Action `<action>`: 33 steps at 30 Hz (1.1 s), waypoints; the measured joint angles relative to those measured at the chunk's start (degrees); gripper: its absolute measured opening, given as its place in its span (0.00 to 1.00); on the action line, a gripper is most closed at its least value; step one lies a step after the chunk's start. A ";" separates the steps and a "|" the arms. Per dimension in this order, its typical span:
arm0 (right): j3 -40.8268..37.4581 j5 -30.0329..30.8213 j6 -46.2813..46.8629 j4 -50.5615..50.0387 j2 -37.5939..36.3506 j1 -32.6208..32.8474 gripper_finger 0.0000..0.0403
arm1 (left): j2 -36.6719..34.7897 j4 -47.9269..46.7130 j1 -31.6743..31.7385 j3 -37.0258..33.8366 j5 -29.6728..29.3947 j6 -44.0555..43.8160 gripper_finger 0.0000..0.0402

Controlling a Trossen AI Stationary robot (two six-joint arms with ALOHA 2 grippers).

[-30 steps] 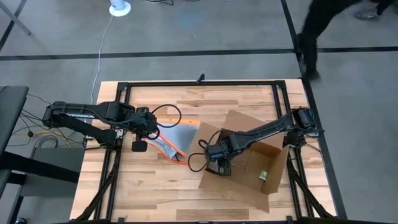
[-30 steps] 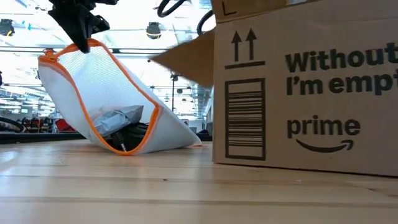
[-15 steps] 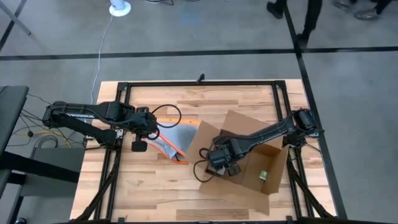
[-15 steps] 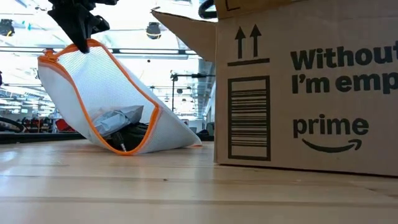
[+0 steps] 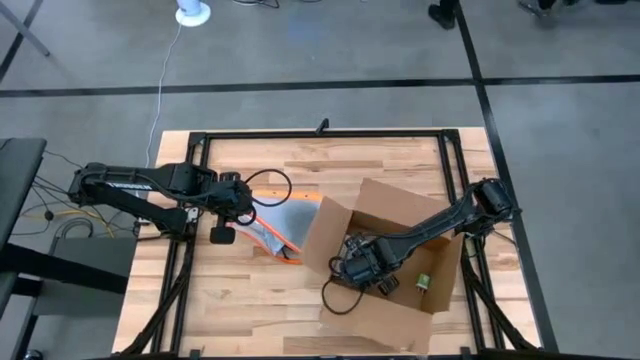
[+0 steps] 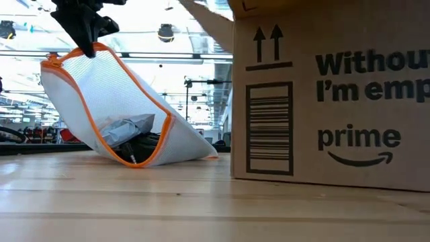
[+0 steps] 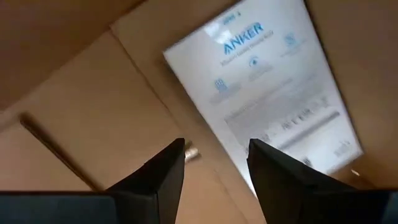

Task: Unpack boxes
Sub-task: Put the white box into the white zip bag

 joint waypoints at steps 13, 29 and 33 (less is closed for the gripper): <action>-9.90 3.78 -4.84 15.72 0.05 -1.39 0.39 | 0.00 1.88 0.02 0.00 -0.01 0.75 0.00; -8.44 3.61 3.42 11.15 -0.77 -3.19 0.00 | 0.00 2.86 0.02 0.00 0.00 0.59 0.00; -4.36 4.42 6.52 4.99 -2.92 -3.30 0.00 | 0.00 2.88 0.02 0.00 -0.02 0.57 0.00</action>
